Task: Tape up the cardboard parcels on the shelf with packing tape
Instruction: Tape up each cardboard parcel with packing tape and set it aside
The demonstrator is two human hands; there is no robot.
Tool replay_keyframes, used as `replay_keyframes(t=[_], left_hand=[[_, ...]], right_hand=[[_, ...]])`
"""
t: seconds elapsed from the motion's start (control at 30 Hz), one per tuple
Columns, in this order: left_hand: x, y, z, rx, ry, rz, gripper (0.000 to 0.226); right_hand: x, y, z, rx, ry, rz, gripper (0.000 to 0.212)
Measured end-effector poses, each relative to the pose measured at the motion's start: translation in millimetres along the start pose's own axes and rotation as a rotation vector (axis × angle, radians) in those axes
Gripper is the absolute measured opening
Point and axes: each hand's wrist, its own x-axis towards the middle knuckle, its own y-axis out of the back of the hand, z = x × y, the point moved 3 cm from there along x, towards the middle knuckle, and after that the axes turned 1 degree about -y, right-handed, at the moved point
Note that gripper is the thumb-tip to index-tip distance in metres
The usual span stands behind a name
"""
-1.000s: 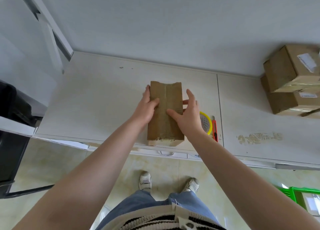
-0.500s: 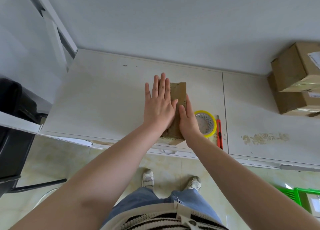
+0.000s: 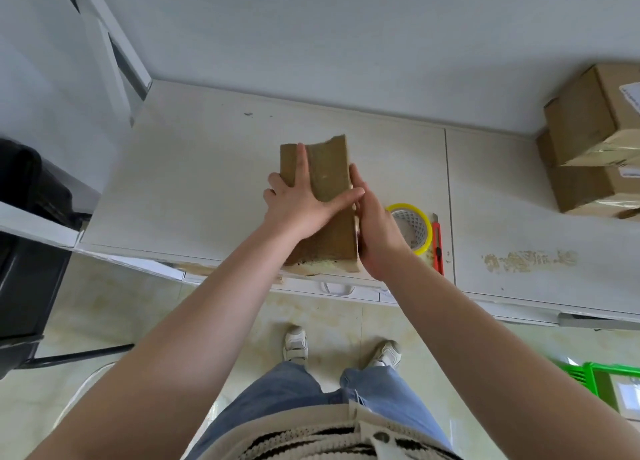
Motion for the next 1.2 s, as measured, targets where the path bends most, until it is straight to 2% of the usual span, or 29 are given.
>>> replay_keyframes(t=[0.13, 0.23, 0.27, 0.37, 0.43, 0.5, 0.57, 0.63, 0.73, 0.77, 0.83, 0.87, 0.9, 0.97, 1.03, 1.13, 1.2], left_hand=[[3.1, 18.8, -18.1, -0.299, 0.061, 0.007, 0.128], [3.8, 29.5, -37.5, -0.534, 0.023, 0.022, 0.116], [4.7, 32.0, -43.8, -0.619, -0.002, -0.001, 0.112], [4.4, 33.6, -57.0, -0.851, -0.100, -0.153, 0.098], [1.4, 28.8, -61.1, -0.929, -0.147, -0.246, 0.082], [-1.9, 23.2, -58.9, -0.945, -0.160, -0.336, 0.076], [-4.3, 16.8, -56.8, -0.935, -0.155, -0.380, 0.070], [-4.6, 11.8, -53.4, -0.913, -0.161, -0.409, 0.064], [-5.5, 3.5, -42.3, -0.869, -0.138, -0.419, 0.051], [-5.8, 0.5, -38.1, -0.848, -0.119, -0.410, 0.055], [-6.6, -9.2, -28.9, -0.796, -0.080, -0.405, 0.085], [-8.6, -13.8, -23.0, -0.774, -0.083, -0.386, 0.093], [-12.1, -17.1, -15.1, -0.750, -0.109, -0.352, 0.087], [-19.3, -21.9, 1.5, -0.711, -0.181, -0.286, 0.050], [-30.0, -29.0, 17.9, -0.684, -0.220, -0.260, 0.025], [-44.6, -43.2, 37.7, -0.649, -0.253, -0.270, 0.016], [-55.0, -57.0, 51.8, -0.649, -0.257, -0.287, 0.015]], right_hand=[[-16.3, -11.2, -19.8, -0.231, 0.190, -0.105, 0.044], [-22.5, -12.6, -26.4, -0.264, 0.243, -0.167, 0.048], [-22.5, -10.2, -28.0, -0.258, 0.260, -0.131, 0.046], [-15.3, 8.3, -29.4, -0.271, 0.254, 0.168, 0.049], [-12.6, 15.9, -22.3, -0.189, 0.094, 0.170, 0.067], [-11.5, 17.0, -12.4, 0.007, -0.078, 0.056, 0.072], [-16.7, 17.9, -5.3, 0.103, -0.177, -0.007, 0.053], [-19.9, 22.3, 0.9, 0.162, -0.204, -0.008, 0.042], [-22.5, 32.9, 7.4, 0.196, -0.168, 0.081, 0.043], [-24.6, 36.2, 8.3, 0.196, -0.141, 0.125, 0.042], [-26.6, 45.1, 12.4, 0.187, -0.094, 0.196, 0.041], [-28.7, 49.1, 14.0, 0.196, -0.074, 0.215, 0.040], [-32.6, 53.5, 14.1, 0.208, -0.054, 0.235, 0.037], [-41.5, 64.1, 15.6, 0.237, -0.034, 0.276, 0.031], [-51.2, 74.2, 18.2, 0.261, -0.011, 0.297, 0.035], [-67.6, 94.4, 24.4, 0.276, 0.026, 0.345, 0.047], [-83.7, 110.9, 28.4, 0.305, 0.047, 0.377, 0.039]])
